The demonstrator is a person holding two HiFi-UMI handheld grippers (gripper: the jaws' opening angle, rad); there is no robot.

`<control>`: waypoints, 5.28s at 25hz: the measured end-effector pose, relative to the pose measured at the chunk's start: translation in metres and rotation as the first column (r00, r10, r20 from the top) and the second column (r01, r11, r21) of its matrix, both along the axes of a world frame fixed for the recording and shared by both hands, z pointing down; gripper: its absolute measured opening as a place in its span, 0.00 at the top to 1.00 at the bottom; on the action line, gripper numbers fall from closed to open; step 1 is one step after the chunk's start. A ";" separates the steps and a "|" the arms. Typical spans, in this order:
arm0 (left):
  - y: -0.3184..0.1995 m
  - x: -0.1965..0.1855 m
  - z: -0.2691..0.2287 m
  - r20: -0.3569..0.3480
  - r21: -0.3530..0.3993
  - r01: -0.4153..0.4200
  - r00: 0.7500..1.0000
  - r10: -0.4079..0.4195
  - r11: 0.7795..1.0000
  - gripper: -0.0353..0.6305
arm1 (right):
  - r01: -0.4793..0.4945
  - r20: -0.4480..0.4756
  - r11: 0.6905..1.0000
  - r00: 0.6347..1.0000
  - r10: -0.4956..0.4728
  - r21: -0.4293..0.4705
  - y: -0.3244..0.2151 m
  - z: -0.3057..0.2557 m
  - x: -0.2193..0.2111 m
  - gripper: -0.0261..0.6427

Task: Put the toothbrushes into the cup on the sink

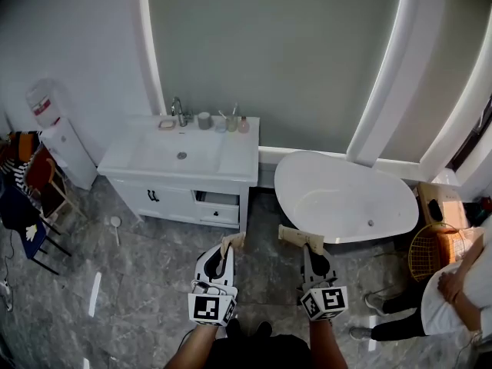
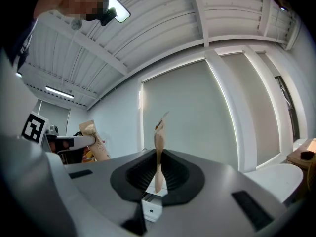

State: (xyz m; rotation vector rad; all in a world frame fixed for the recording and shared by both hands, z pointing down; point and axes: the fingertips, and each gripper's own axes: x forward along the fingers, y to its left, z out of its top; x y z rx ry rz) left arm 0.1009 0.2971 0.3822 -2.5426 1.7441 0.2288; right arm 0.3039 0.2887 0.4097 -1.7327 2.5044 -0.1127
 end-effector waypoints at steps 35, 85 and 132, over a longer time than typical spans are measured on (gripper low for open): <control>-0.342 0.001 0.007 -0.007 0.026 0.047 0.999 -0.046 0.999 0.88 | 0.086 -0.075 0.995 0.994 -0.083 0.041 -0.360 0.005 -0.002 0.89; -0.686 -0.406 0.002 -0.005 0.056 0.039 0.999 -0.039 0.998 0.88 | 0.074 -0.118 0.997 0.990 -0.077 -0.026 -0.689 0.026 -0.407 0.89; -0.883 -0.356 0.140 -0.009 -0.021 -0.024 1.000 0.024 0.999 0.88 | 0.117 -0.117 0.975 0.983 -0.140 -0.189 -0.913 0.195 -0.430 0.89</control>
